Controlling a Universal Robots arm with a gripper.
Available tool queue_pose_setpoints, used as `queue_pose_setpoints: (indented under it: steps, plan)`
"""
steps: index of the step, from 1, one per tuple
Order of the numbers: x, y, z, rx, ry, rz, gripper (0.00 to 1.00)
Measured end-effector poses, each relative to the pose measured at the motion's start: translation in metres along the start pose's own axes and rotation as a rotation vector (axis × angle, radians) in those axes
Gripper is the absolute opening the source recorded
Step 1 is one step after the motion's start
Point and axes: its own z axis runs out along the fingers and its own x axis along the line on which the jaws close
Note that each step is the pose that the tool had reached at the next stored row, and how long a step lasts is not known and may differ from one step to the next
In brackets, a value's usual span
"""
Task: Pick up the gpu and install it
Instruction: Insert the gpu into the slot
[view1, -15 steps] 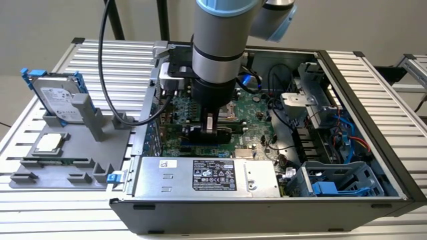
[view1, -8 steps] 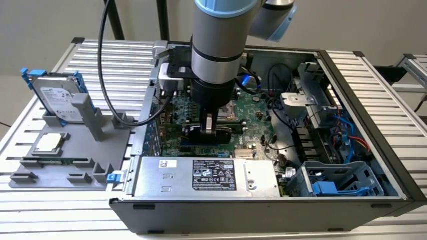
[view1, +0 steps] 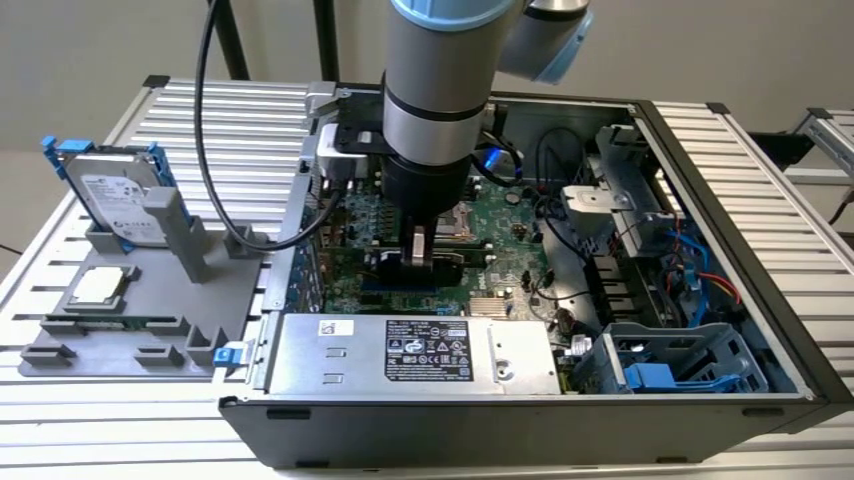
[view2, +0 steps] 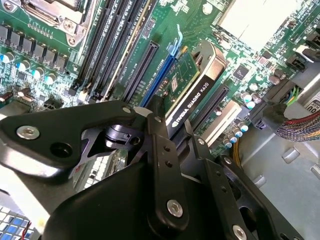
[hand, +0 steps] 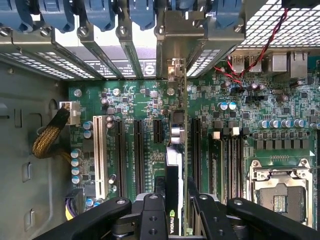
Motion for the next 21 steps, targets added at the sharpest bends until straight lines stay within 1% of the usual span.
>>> queue_pose_setpoints:
  steps: [5,8,11,17,21]
  plan:
    - [-0.0002,0.0,-0.0001,-0.0001,0.0001,0.0,0.0]
    - [-0.0021,0.0001,0.0,-0.0001,0.0001,0.0,0.0]
    - [-0.0034,0.0015,0.0003,0.0003,-0.0001,0.0,0.0]
    - [-0.0032,0.0046,0.001,0.0012,0.0001,0.004,0.0]
    - [-0.0031,0.0047,0.0022,0.0011,0.0001,0.014,0.0]
